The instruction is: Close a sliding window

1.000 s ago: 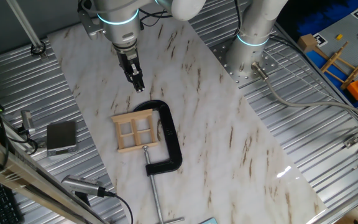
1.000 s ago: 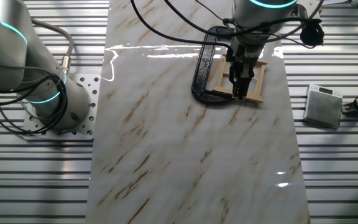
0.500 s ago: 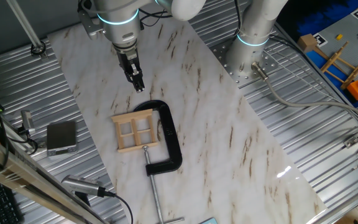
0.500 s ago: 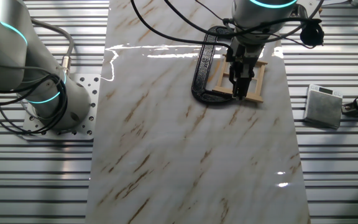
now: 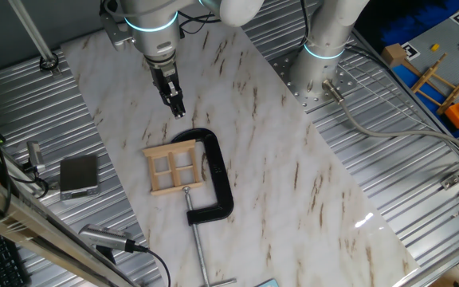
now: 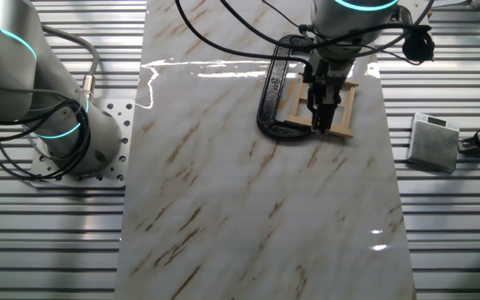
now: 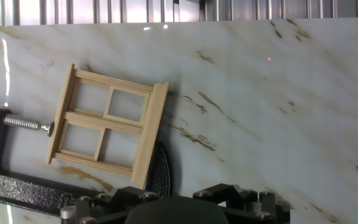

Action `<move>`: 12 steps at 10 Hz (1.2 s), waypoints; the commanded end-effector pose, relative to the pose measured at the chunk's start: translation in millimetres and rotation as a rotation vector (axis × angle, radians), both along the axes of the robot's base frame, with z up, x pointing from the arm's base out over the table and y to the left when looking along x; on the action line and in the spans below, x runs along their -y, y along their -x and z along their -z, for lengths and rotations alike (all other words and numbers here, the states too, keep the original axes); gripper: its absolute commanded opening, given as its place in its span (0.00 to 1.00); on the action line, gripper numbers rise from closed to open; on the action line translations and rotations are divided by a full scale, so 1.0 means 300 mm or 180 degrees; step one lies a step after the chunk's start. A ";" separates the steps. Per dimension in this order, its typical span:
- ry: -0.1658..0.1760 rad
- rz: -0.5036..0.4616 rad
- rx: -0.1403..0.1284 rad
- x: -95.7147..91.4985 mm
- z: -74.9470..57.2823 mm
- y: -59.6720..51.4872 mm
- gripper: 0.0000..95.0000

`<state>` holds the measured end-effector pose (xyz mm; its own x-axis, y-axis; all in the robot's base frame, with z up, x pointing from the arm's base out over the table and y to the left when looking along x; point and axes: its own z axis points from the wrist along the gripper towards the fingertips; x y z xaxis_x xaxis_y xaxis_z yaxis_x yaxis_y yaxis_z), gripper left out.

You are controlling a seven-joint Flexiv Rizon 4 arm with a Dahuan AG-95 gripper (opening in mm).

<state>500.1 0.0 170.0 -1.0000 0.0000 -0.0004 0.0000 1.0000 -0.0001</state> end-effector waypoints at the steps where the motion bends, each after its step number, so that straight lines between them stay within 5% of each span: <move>1: -0.0108 -0.0591 0.0156 0.000 0.000 0.000 0.00; 12: -0.0057 -0.0675 0.0051 0.000 0.000 0.000 0.00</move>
<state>499.1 0.0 170.2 -0.9748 -0.2218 -0.0220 -0.2220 0.9750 0.0093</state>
